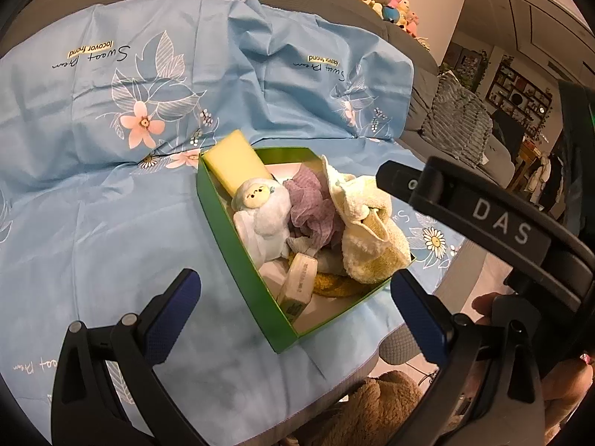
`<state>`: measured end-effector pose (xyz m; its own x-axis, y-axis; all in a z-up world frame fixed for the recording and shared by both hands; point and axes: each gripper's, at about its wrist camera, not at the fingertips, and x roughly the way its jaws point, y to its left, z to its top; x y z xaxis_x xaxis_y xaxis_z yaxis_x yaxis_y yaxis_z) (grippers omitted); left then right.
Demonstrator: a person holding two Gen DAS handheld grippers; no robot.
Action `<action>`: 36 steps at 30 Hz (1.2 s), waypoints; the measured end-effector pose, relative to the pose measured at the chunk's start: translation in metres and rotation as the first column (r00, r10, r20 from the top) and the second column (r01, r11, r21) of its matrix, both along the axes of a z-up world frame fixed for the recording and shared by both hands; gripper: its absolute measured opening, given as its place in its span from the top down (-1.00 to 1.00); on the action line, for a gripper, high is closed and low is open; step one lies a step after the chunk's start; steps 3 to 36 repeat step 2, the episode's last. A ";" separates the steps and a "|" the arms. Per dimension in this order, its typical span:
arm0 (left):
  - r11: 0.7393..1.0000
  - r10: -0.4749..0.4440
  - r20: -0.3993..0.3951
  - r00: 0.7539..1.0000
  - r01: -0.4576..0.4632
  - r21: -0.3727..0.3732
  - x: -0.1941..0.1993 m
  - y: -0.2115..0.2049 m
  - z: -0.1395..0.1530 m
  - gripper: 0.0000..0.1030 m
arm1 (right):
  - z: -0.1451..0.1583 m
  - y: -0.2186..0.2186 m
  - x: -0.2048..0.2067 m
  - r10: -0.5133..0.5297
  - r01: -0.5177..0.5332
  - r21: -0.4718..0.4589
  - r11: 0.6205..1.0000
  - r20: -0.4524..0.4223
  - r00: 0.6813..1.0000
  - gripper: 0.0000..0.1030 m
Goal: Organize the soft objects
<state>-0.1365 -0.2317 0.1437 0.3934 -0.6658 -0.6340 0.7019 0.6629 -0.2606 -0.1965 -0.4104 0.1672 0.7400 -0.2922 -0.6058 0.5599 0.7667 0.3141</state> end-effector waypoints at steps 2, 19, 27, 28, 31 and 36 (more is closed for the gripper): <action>1.000 0.001 -0.004 1.000 -0.001 0.003 0.001 0.000 -0.001 -0.97 | -0.001 -0.002 -0.002 0.000 0.000 0.000 1.000 -0.003 1.000 -0.82; 1.000 0.001 -0.004 1.000 -0.001 0.003 0.001 0.000 -0.001 -0.97 | -0.001 -0.002 -0.002 0.000 0.000 0.000 1.000 -0.003 1.000 -0.82; 1.000 0.001 -0.004 1.000 -0.001 0.003 0.001 0.000 -0.001 -0.97 | -0.001 -0.002 -0.002 0.000 0.000 0.000 1.000 -0.003 1.000 -0.82; 1.000 0.001 -0.004 1.000 -0.001 0.003 0.001 0.000 -0.001 -0.97 | -0.001 -0.002 -0.002 0.000 0.000 0.000 1.000 -0.003 1.000 -0.82; 1.000 0.001 -0.004 1.000 -0.001 0.003 0.001 0.000 -0.001 -0.97 | -0.001 -0.002 -0.002 0.000 0.000 0.000 1.000 -0.003 1.000 -0.82; 1.000 0.001 -0.004 1.000 -0.001 0.003 0.001 0.000 -0.001 -0.97 | -0.001 -0.002 -0.002 0.000 0.000 0.000 1.000 -0.003 1.000 -0.82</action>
